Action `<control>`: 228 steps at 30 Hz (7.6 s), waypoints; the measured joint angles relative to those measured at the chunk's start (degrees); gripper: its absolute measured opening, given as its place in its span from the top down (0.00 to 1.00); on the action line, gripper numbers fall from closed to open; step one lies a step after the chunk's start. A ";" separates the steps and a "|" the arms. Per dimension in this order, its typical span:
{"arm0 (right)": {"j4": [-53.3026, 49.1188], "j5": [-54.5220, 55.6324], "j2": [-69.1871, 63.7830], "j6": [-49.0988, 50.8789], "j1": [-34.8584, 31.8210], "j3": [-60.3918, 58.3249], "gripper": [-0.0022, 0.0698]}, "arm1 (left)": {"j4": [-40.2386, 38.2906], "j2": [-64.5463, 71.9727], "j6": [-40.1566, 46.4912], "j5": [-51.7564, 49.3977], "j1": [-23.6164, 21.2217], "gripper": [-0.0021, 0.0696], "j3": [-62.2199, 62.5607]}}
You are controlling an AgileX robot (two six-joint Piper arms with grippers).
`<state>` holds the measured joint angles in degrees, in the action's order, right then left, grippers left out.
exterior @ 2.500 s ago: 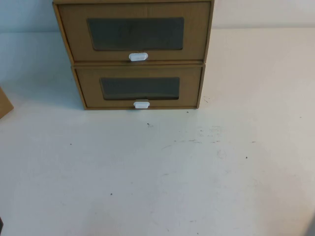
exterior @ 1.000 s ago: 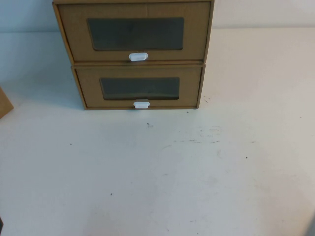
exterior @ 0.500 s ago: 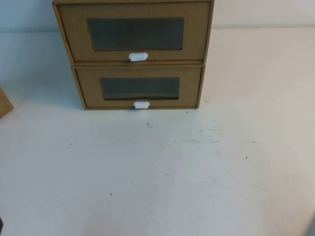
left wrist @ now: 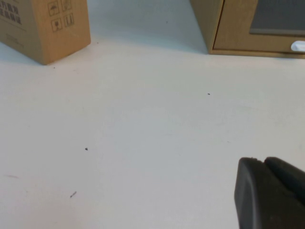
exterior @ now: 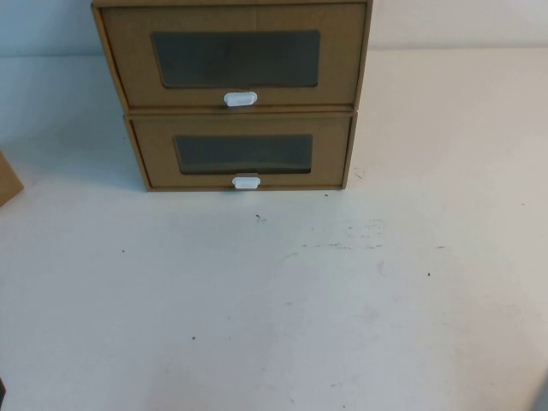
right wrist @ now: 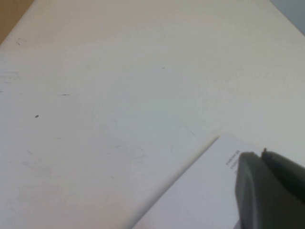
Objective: Open the shoe box
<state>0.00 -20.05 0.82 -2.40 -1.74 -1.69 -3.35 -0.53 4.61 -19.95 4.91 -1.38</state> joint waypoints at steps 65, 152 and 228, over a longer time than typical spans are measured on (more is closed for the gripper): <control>63.51 9.38 0.00 0.09 0.00 0.00 1.00 | -42.22 0.00 -17.22 15.34 0.00 0.98 0.00; -37.05 -32.53 -77.44 19.67 42.21 67.35 1.00 | -50.14 120.33 35.61 -23.76 0.00 0.98 127.46; 49.78 -31.10 -89.29 -25.05 12.74 78.71 1.00 | -56.64 120.33 44.47 -31.29 -3.81 0.98 127.46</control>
<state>49.78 -51.15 -88.48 -27.45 10.99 77.02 -59.99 119.81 49.08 -51.24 1.10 126.07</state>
